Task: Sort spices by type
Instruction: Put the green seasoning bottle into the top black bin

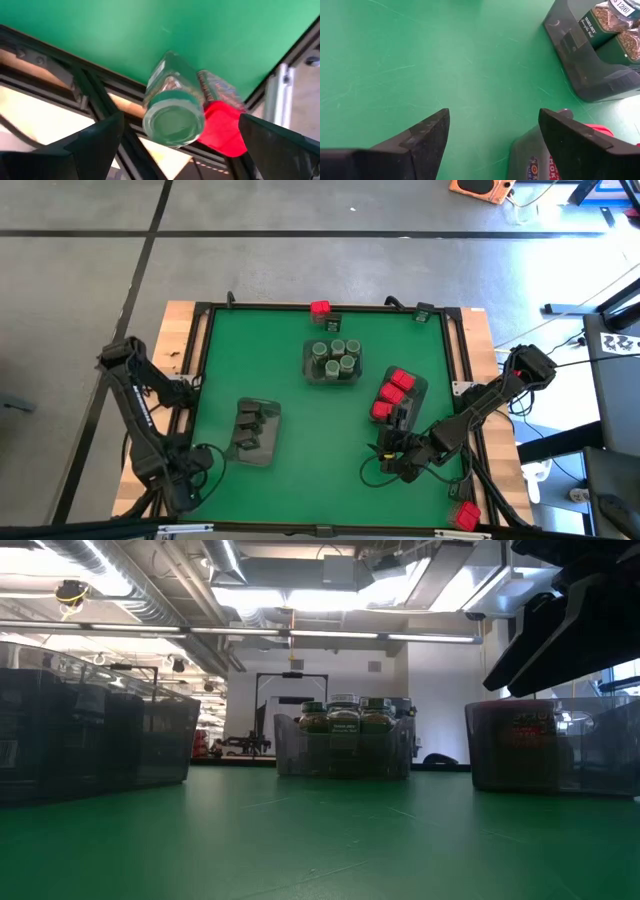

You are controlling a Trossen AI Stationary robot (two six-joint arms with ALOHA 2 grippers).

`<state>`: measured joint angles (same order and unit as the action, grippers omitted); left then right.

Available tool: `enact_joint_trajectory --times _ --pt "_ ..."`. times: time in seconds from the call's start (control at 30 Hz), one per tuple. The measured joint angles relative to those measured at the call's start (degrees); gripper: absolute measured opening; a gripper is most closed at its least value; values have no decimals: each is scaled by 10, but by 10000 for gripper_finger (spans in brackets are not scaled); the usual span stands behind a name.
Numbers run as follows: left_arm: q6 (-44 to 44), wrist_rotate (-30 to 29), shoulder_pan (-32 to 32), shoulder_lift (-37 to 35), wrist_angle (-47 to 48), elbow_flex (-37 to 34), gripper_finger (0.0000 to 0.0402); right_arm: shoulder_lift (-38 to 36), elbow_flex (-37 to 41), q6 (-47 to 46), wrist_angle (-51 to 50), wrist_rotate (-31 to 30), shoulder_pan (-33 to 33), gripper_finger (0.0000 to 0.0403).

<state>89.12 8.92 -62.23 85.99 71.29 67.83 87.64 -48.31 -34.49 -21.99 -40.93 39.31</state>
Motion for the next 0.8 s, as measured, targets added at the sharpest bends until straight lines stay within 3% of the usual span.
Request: enact_joint_trajectory --times 0.2,0.33,0.8 --pt "-10 -3 -25 28 0 0 386 0 0 -15 0 2 0 305" --pt "-20 -4 -35 52 3 0 364 0 0 -17 1 5 0 305" --pt "-36 -16 -35 68 4 0 204 0 0 -25 0 7 0 305"
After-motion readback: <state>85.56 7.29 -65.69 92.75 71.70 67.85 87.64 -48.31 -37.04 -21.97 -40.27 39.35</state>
